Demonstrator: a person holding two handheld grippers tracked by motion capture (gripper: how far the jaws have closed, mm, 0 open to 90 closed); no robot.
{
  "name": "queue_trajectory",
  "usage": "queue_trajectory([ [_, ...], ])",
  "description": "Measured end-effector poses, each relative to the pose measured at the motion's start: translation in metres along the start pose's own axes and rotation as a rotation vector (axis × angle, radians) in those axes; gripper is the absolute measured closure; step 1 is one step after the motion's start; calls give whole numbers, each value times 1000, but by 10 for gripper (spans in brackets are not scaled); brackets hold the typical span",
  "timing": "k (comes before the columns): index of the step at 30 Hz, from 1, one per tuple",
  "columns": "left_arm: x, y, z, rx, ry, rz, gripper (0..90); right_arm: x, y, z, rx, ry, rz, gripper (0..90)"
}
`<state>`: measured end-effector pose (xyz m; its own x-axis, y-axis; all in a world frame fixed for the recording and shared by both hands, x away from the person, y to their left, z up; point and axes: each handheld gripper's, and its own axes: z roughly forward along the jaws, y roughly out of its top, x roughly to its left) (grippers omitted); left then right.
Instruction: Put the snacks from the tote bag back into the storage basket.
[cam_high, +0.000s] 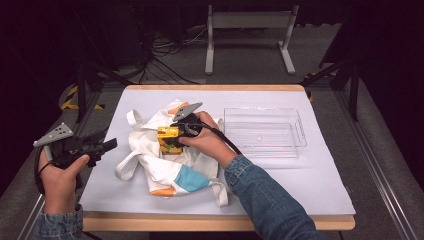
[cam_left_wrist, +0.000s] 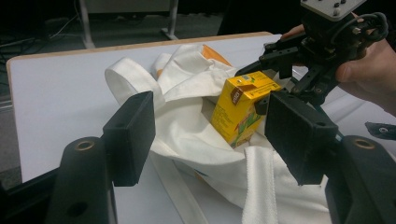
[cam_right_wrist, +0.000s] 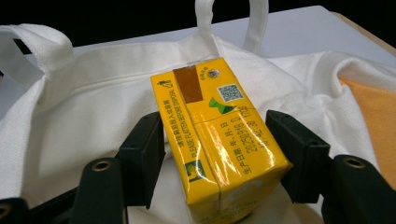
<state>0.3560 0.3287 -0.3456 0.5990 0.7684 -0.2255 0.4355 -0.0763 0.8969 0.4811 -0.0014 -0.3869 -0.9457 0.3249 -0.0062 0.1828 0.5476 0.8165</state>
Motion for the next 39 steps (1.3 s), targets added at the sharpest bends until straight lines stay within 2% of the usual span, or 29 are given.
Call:
queue_trajectory([
  [3,0,0,0,-1,-1,-2,345,0,0,0,11,0,-20,416],
  [7,0,0,0,0,-3,-2,346,-3,1,-4,30,22,-47,495],
  [13,0,0,1,1,-5,-5,345,-4,1,-6,39,38,-81,509],
  [21,1,0,0,-1,-5,-2,345,-2,5,-7,41,35,-100,513],
  [24,1,0,0,-4,-5,-5,345,-2,9,-11,33,46,-96,514],
  [28,1,0,0,-4,-5,-6,345,2,21,-23,13,49,-124,514],
  [39,0,0,1,-1,-6,-4,345,9,41,-49,-13,68,-150,513],
])
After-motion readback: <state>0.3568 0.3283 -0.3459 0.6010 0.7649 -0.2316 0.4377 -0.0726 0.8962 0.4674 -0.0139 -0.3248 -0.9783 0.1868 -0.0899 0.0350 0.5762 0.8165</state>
